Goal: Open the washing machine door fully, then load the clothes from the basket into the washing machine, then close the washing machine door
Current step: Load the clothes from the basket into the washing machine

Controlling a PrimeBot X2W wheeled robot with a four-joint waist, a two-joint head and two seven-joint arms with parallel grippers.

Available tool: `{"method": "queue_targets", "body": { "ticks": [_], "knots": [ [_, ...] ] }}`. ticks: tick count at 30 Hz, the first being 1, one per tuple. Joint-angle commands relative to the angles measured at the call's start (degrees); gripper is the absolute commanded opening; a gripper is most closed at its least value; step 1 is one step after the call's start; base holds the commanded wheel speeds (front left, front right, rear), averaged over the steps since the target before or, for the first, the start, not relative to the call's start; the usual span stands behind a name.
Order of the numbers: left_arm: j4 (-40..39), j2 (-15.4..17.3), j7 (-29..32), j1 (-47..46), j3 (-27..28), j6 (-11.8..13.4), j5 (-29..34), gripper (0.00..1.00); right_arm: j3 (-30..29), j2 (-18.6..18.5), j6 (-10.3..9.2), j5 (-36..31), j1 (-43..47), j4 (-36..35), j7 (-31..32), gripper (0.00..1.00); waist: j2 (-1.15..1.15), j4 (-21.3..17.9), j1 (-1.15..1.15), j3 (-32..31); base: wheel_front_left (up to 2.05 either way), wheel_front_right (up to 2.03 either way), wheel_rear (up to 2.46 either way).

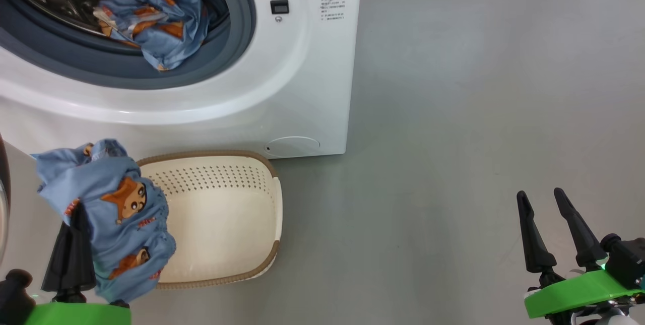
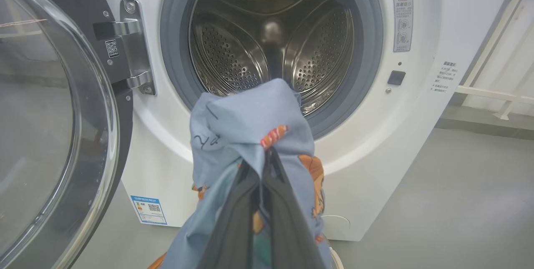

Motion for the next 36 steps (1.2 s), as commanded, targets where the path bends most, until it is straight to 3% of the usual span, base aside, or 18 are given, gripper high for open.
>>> {"method": "queue_targets", "body": {
  "ticks": [1,13,21,36],
  "knots": [
    [-1.84,0.89,-0.36,-1.21,2.37,-0.1,-0.37,0.0,1.44,-0.5,0.22,0.74,-0.61,-1.52,-0.28,1.0,0.0,-0.04,0.0,0.41,0.0,0.0,0.0],
    [-1.36,0.97,-0.36,-4.9,2.63,-0.1,-1.59,0.0,2.04,0.75,0.22,0.35,-3.55,-2.17,-0.28,1.0,0.0,-0.97,0.0,6.07,0.0,0.0,0.0],
    [0.07,1.69,-0.36,-12.42,3.53,-0.1,-2.52,0.0,2.25,1.83,0.22,-0.1,-7.13,-2.66,-0.28,1.0,0.0,-1.77,0.0,11.99,0.0,0.0,0.0],
    [9.63,9.04,-0.36,-36.78,4.25,-0.1,-2.76,0.0,4.15,3.9,0.22,-0.51,-13.06,-2.54,-0.28,1.0,0.0,-4.68,0.0,20.34,0.0,0.0,0.0]
  ]
}}
